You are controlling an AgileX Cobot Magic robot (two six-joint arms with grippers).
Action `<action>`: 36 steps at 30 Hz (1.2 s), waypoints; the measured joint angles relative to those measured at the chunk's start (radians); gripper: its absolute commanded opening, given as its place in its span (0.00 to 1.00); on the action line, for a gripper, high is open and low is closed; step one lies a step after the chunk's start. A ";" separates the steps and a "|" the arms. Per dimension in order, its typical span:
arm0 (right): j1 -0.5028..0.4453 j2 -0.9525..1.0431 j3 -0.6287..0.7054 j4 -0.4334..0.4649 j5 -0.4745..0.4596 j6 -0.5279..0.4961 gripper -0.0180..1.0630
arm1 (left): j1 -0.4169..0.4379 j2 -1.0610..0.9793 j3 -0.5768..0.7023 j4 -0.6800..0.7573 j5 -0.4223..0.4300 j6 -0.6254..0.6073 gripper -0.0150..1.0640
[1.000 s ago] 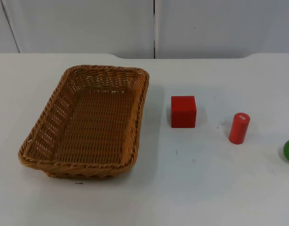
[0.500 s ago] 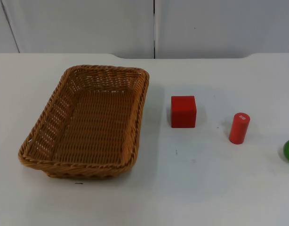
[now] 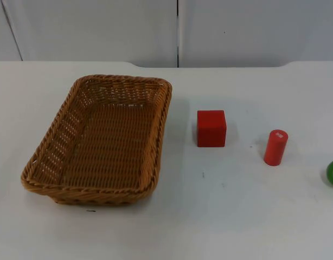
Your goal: Pick up the basket with the left hand and place the object to the left of the red cylinder into the basket with the right hand.
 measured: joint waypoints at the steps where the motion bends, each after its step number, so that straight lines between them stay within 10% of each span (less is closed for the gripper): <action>1: 0.000 0.000 0.000 0.000 0.000 0.000 0.99 | 0.000 0.033 -0.005 -0.040 -0.002 0.032 0.99; 36: 0.000 0.000 0.000 0.000 0.000 -0.010 0.99 | 0.000 0.761 -0.334 -0.233 -0.054 0.305 0.99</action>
